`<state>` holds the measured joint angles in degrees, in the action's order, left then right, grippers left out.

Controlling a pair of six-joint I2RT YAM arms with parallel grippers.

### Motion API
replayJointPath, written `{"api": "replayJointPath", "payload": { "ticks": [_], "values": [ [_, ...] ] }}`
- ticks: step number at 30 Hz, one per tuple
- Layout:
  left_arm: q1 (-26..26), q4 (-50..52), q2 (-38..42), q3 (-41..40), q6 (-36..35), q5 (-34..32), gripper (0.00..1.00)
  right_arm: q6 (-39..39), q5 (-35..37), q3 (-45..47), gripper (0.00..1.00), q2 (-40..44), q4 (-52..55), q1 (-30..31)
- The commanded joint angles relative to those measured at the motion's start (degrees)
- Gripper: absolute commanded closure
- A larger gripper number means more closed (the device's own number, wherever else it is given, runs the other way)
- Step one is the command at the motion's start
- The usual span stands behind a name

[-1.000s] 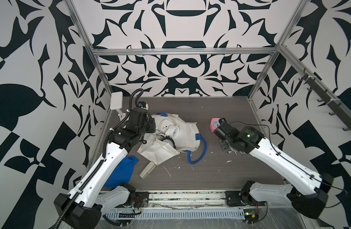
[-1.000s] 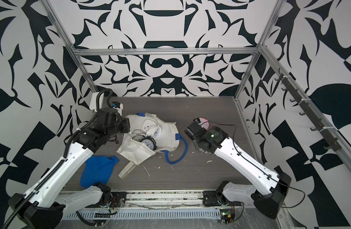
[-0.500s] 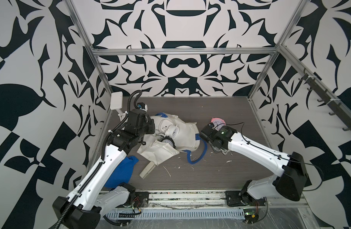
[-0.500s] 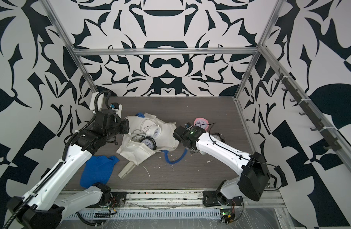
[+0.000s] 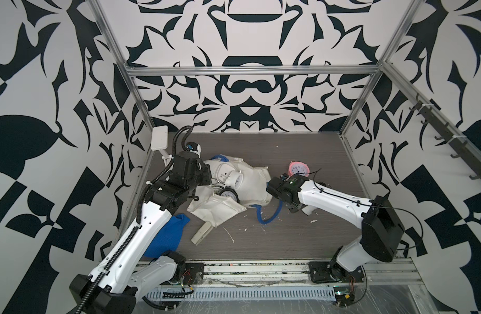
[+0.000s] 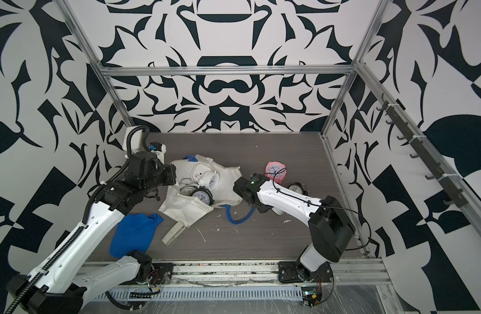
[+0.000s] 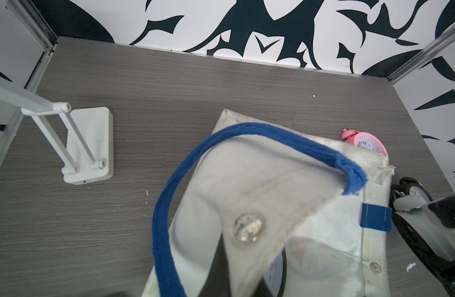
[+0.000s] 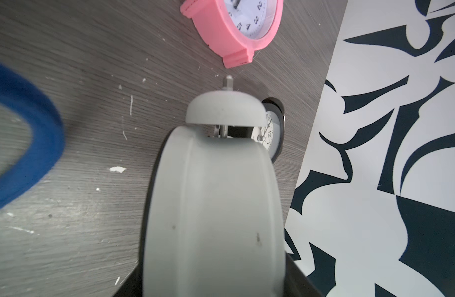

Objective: Take the alarm clock out of the canvas bag
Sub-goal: Place the alarm at the center of the board.

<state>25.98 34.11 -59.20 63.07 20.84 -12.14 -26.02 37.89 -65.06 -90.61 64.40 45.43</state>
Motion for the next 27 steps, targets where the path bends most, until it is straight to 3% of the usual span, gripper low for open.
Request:
{"api": "replayJointPath", "payload": {
  "ticks": [1,27],
  "values": [
    [-0.31,-4.65,2.33,0.24,0.52,-0.16,1.0,-1.14,5.17,-1.56,0.6,-0.37,1.64,0.1],
    [-0.52,-5.08,3.35,-1.19,0.69,0.37,1.0,-1.94,5.58,-4.22,0.51,-11.75,1.87,-5.49]
  ]
}}
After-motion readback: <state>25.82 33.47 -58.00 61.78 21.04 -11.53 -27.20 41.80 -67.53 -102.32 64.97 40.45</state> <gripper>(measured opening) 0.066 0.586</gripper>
